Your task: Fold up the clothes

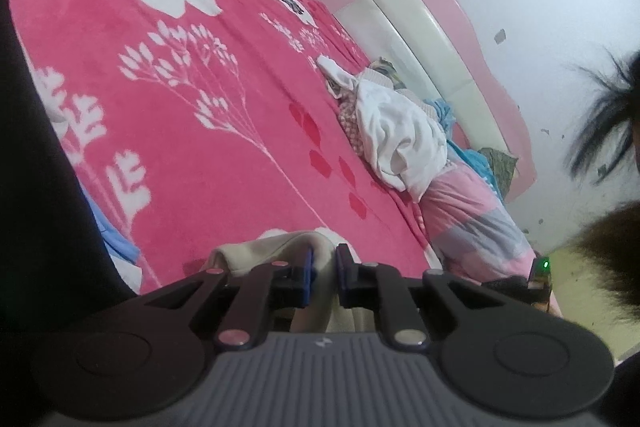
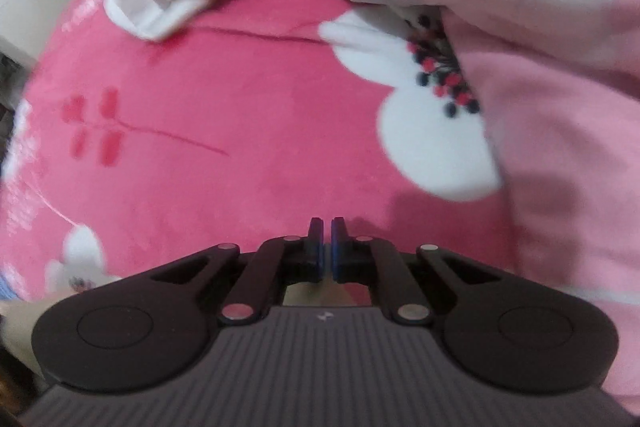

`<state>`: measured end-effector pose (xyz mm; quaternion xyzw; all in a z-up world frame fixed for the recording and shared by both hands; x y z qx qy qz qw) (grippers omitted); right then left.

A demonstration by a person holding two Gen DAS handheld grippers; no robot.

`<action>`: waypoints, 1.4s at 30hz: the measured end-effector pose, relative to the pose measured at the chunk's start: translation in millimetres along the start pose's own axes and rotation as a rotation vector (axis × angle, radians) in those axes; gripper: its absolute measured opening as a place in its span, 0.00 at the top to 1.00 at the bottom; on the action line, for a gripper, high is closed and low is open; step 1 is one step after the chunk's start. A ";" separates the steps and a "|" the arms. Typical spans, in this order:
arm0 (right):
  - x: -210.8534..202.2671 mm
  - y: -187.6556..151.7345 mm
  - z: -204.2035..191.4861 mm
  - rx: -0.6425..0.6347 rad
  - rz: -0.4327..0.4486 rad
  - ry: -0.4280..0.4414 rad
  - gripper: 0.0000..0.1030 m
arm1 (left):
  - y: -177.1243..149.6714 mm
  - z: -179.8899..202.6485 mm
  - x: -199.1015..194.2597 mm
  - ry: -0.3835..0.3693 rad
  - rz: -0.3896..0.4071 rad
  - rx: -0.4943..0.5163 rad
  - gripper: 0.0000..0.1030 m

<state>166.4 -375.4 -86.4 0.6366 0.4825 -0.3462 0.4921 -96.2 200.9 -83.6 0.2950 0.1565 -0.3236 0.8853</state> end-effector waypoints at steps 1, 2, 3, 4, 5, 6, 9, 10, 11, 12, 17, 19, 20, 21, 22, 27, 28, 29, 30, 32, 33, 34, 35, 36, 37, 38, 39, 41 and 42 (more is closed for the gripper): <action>-1.3 0.9 0.0 0.016 0.003 0.026 0.96 | 0.2 -0.6 0.5 -0.006 -0.003 -0.004 0.88; -0.8 1.7 2.0 0.042 -0.003 0.056 0.93 | 0.4 -1.2 0.9 -0.012 -0.007 -0.007 0.87; -0.2 2.0 6.0 0.074 -0.010 0.086 0.93 | 0.6 -1.8 1.4 -0.018 -0.010 -0.011 0.87; 0.2 2.2 9.1 0.099 -0.013 0.091 0.90 | 0.9 -2.4 1.9 -0.024 -0.014 -0.014 0.87; -0.4 2.8 10.4 0.118 -0.017 0.082 0.81 | 1.7 -4.2 3.6 -0.033 -0.022 -0.027 0.87; 0.9 3.9 11.5 0.130 -0.026 0.073 0.74 | 2.6 -6.0 5.3 -0.042 -0.030 -0.041 0.86; 13.7 6.1 16.1 0.164 -0.080 0.088 0.49 | 6.6 -10.8 10.8 -0.051 -0.060 -0.072 0.76; 17.7 6.3 16.0 0.169 -0.100 0.094 0.49 | 8.0 -12.2 13.8 -0.058 -0.075 -0.084 0.72; 20.6 5.8 15.7 0.173 -0.120 0.102 0.48 | 9.4 -13.6 16.8 -0.065 -0.091 -0.097 0.66; 23.1 4.4 15.1 0.174 -0.147 0.118 0.47 | 11.2 -14.8 20.7 -0.071 -0.102 -0.110 0.55; 32.6 2.1 12.9 0.173 -0.239 0.180 0.44 | 14.6 -11.7 45.3 -0.097 -0.175 -0.098 0.46; 31.1 0.7 8.7 0.140 -0.237 0.180 0.60 | 13.3 -11.5 54.0 -0.048 -0.171 -0.074 0.76; 30.1 -0.5 5.7 0.119 -0.232 0.173 0.82 | 12.6 -11.5 57.4 -0.017 -0.163 -0.061 0.83; 28.9 -2.3 1.8 0.097 -0.218 0.162 0.86 | 11.0 -11.0 56.9 -0.004 -0.148 -0.062 0.85; 25.9 -4.8 -3.0 0.070 -0.192 0.148 0.90 | 6.9 -9.4 47.2 -0.005 -0.134 -0.074 0.85; -23.4 -36.3 -1.5 0.087 0.010 0.104 0.92 | -13.5 -1.7 -1.5 -0.008 -0.060 -0.134 0.86; -31.9 -45.7 8.8 0.134 0.043 0.092 0.93 | -17.5 -0.1 -11.2 -0.009 -0.045 -0.146 0.86; -37.0 -53.8 18.4 0.182 0.067 0.087 0.93 | -20.9 -1.2 -15.9 -0.003 -0.042 -0.164 0.86; -36.9 -61.0 26.9 0.232 0.078 0.097 0.93 | -20.7 0.1 -16.3 -0.003 -0.042 -0.156 0.86; -33.9 -71.1 35.3 0.289 0.108 0.119 0.93 | -20.4 2.6 -17.0 -0.001 -0.040 -0.139 0.86; -33.0 -70.8 34.9 0.292 0.131 0.131 0.93 | -15.9 3.3 -15.7 -0.012 -0.034 -0.130 0.86; -32.9 -69.0 34.0 0.292 0.150 0.142 0.93 | -12.0 3.2 -13.6 -0.015 -0.025 -0.120 0.86; -33.7 -64.7 32.3 0.289 0.166 0.155 0.93 | -8.1 3.0 -11.5 -0.019 -0.016 -0.110 0.86; -33.4 -59.3 29.8 0.279 0.184 0.167 0.93 | -6.0 0.8 -7.6 -0.018 -0.008 -0.107 0.86; -31.0 -53.6 27.2 0.265 0.198 0.172 0.92 | -4.7 -3.3 -1.7 -0.004 0.000 -0.108 0.85; -25.3 -49.3 26.1 0.252 0.203 0.177 0.91 | -3.6 -10.3 8.5 0.017 -0.001 -0.126 0.85; -15.3 -45.7 26.0 0.239 0.206 0.174 0.91 | -2.9 -20.2 20.1 0.015 -0.011 -0.147 0.82; 5.9 -39.9 34.3 0.226 0.226 0.138 0.82 | -0.7 -28.4 37.4 0.080 -0.029 -0.131 0.73; 14.9 -37.3 41.0 0.232 0.238 0.120 0.77 | 1.4 -28.1 41.7 0.084 -0.041 -0.118 0.73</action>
Point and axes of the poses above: each gripper's, at about its wrist camera, not at the fingertips, and x roughly the way its jaws point, z to its right, y to its top, the point moved 1 cm from there along x, roughly the way its jaws point, and after that the axes turned 4 degrees about -x, right-handed, at the moved point
